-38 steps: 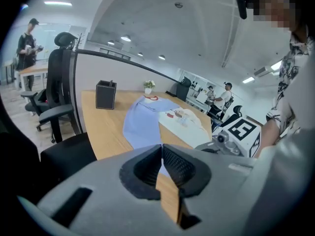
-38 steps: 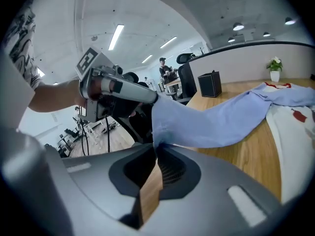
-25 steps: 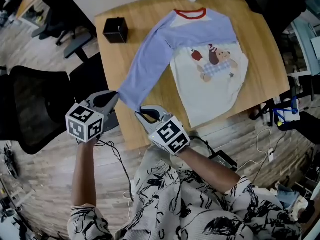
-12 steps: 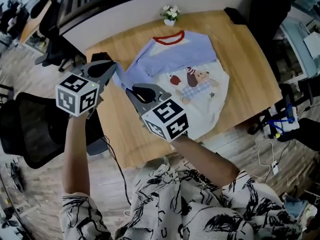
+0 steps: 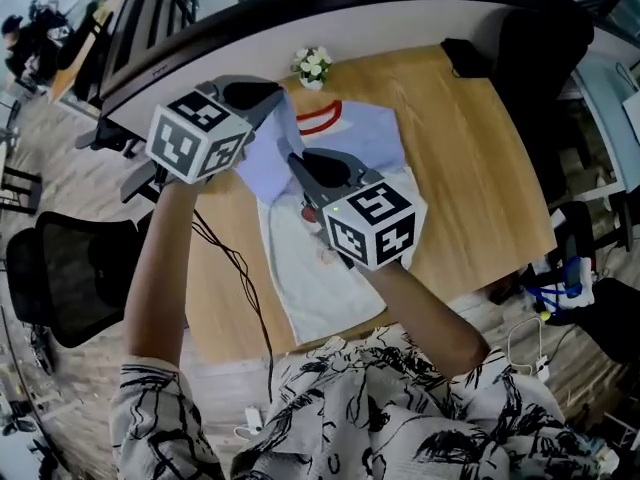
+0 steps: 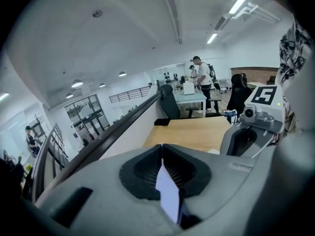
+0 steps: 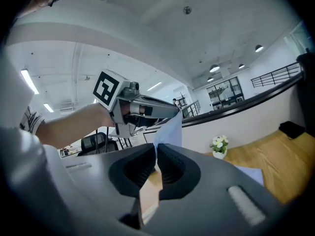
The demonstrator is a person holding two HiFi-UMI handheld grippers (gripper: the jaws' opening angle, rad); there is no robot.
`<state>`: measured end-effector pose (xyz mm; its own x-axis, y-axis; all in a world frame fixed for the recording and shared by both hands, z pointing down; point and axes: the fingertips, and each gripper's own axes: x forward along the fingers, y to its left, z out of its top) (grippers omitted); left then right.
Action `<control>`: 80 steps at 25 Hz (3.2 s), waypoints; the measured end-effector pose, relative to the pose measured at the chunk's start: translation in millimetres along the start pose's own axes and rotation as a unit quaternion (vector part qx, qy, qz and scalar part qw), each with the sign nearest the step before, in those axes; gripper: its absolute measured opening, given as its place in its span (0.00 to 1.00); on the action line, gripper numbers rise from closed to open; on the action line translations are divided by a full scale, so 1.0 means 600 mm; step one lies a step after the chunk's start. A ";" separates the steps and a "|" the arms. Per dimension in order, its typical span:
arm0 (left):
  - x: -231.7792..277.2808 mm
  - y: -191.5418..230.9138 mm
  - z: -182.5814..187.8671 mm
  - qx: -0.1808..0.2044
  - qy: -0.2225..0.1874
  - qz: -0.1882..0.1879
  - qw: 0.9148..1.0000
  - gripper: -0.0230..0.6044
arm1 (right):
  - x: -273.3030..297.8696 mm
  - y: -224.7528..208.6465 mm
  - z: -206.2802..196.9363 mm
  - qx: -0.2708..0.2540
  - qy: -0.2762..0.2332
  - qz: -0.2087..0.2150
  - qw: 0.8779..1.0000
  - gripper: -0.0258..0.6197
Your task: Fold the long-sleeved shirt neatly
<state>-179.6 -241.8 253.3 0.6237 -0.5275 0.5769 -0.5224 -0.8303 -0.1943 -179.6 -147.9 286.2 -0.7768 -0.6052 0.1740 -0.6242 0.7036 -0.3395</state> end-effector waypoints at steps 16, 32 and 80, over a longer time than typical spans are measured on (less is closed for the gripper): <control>0.543 -0.087 -0.074 -0.035 0.199 -0.124 0.971 0.07 | -0.065 -0.457 -0.236 0.168 0.145 -0.076 0.972 0.07; 0.732 -0.157 -0.203 -0.075 0.250 -0.166 0.951 0.07 | -0.100 -0.579 -0.396 0.252 0.252 -0.096 0.929 0.16; -0.243 -0.621 -0.427 -0.333 -0.096 0.193 0.918 0.66 | -0.302 -0.102 -0.625 -0.393 0.480 0.139 0.772 0.12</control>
<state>-224.8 190.5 445.2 0.3745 -0.8343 0.4045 -0.9260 -0.3142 0.2092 -31.8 58.3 622.0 -0.3583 -0.1013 0.9281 0.0123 0.9935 0.1132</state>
